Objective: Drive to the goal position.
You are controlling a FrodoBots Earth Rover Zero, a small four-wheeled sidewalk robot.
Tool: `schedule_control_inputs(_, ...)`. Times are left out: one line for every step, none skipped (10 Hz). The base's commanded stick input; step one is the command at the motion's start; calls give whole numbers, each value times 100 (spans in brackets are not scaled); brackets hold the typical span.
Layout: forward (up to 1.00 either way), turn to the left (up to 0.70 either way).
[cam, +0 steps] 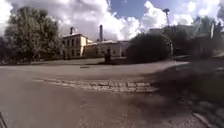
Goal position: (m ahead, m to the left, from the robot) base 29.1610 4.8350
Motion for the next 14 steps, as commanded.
schedule_control_inputs(85,0)
schedule_control_inputs(85,0)
schedule_control_inputs(85,0)
schedule_control_inputs(85,0)
schedule_control_inputs(85,0)
schedule_control_inputs(85,-17)
schedule_control_inputs(85,-34)
schedule_control_inputs(85,-34)
schedule_control_inputs(85,-34)
schedule_control_inputs(85,-34)
schedule_control_inputs(85,-12)
schedule_control_inputs(85,-1)
schedule_control_inputs(85,0)
schedule_control_inputs(54,0)
